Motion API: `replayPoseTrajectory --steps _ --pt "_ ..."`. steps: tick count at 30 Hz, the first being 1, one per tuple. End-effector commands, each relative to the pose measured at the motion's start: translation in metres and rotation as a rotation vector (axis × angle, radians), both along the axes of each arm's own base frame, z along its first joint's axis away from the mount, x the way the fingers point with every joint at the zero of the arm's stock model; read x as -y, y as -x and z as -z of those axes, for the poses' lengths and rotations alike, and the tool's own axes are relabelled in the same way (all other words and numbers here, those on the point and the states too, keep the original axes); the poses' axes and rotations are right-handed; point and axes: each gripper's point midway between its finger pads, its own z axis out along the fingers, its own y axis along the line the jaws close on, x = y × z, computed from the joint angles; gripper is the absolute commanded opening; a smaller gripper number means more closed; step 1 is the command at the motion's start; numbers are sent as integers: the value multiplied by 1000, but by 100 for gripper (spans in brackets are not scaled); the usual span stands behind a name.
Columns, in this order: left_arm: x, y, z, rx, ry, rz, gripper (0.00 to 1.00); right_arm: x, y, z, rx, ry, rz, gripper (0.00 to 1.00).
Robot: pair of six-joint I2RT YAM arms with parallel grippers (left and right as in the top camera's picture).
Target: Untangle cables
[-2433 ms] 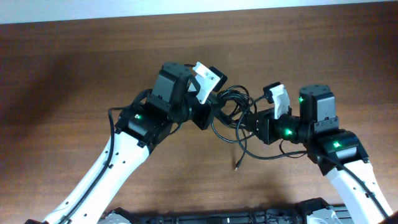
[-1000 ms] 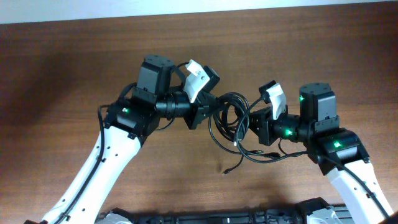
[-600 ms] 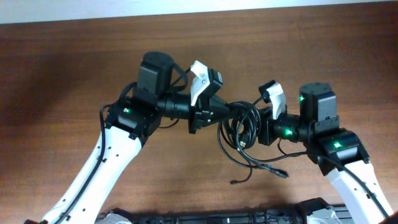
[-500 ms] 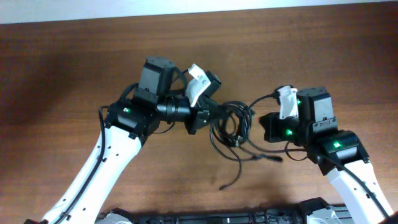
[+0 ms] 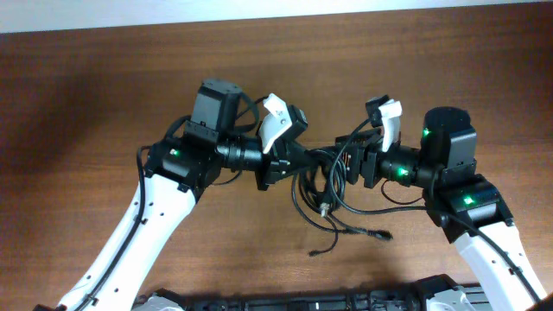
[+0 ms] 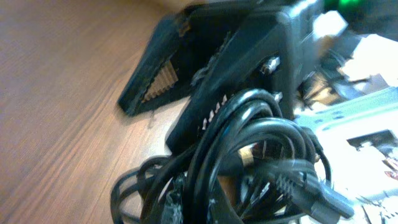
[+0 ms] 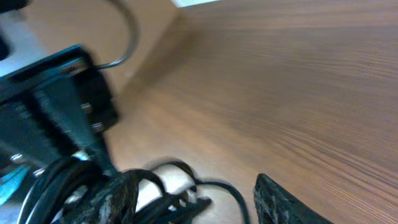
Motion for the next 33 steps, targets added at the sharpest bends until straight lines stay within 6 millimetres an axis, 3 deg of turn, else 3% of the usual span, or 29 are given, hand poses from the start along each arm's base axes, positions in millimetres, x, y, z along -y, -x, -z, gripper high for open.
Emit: replayPoseTrajectory --steps 1,3,4,5,6,8,9,11,12,13,14,15,16,17,18,21,23,27,28,29,30,31,33 --pt "7 27 -43 56 210 206 0 -16 27 -16 -4 -92 -172 61" --pt "7 25 -46 78 221 208 0 -19 35 -19 -10 -119 -219 57" --pt "5 20 -46 86 216 189 0 -20 38 -21 -12 -129 -236 41" --pt "1 15 -46 94 217 171 0 -20 36 -20 -11 -125 -228 11" --pt "-5 8 -46 92 215 145 0 -18 33 -18 -11 -113 -208 4" --pt "-22 -8 -44 64 206 75 0 -8 18 0 -54 -34 -85 4" --pt "-31 -16 -42 49 199 37 0 7 8 23 -111 59 38 4" --pt "-56 -37 -37 26 178 -68 0 61 -2 77 -271 321 357 4" --pt "-66 -44 -35 21 171 -106 0 81 0 92 -332 395 462 4" --pt "-72 -48 -35 22 171 -126 0 88 2 97 -359 420 501 4" --pt "-75 -50 -35 9 172 -140 0 83 3 95 -359 402 477 4" --pt "-74 -49 -36 -2 174 -140 0 66 4 87 -329 347 381 4" --pt "-72 -45 -38 -21 187 -121 0 43 8 71 -266 265 237 13" --pt "-67 -37 -43 -33 219 -73 0 22 14 53 -205 175 103 38" --pt "-63 -27 -50 -41 257 -18 0 6 21 34 -155 83 -8 56" --pt "-57 -13 -63 -23 320 77 0 -16 38 -3 -63 -76 -204 60" --pt "-48 -5 -64 -24 322 114 0 -17 39 -5 -54 -87 -221 65" --pt "-23 15 -71 -19 330 214 0 -18 30 -5 -18 -75 -211 65" --pt "-18 18 -74 -29 333 229 0 -15 20 5 -33 -41 -164 51" --pt "-15 19 -79 -49 334 235 0 -10 8 16 -49 0 -108 21" --pt "-15 18 -80 -58 333 233 0 -3 -5 33 -89 55 -31 4" --pt "-17 14 -78 -61 327 208 0 8 -15 52 -171 108 69 4" --pt "-26 -14 -63 -69 260 48 0 43 -26 95 -311 272 294 4"
